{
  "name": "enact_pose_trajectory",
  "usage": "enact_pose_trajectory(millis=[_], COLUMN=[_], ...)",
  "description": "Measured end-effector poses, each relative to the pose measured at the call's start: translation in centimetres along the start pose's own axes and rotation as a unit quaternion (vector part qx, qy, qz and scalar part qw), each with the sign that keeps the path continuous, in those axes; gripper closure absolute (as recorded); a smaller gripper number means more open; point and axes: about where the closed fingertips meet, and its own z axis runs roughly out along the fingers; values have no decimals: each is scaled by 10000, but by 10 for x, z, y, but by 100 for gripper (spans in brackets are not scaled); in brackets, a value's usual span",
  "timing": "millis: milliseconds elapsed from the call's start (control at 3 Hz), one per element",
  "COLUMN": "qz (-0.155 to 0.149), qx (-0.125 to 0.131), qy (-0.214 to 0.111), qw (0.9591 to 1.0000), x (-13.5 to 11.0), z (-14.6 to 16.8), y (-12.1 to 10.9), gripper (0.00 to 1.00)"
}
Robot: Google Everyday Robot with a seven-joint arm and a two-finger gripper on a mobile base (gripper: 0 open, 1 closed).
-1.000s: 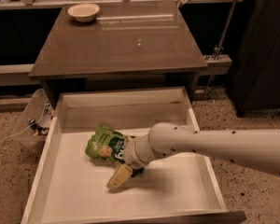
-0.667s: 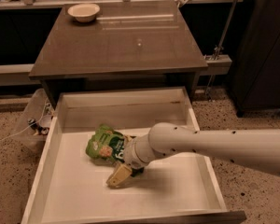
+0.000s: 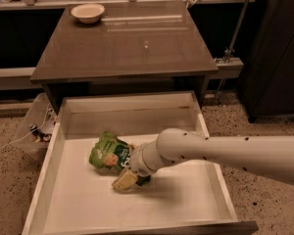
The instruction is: Pick green rice chip bag from top drawer and place on counter
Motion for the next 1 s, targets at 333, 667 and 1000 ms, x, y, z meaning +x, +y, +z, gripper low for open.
enact_pose_trajectory(millis=[333,667,1000], qz=[0,0,2], qx=[0,0,-2], qy=[0,0,1], qw=[10000,10000,10000], x=[0,-6,-10], z=[0,-7,-11], y=[0,0,0], gripper=[89,100,100])
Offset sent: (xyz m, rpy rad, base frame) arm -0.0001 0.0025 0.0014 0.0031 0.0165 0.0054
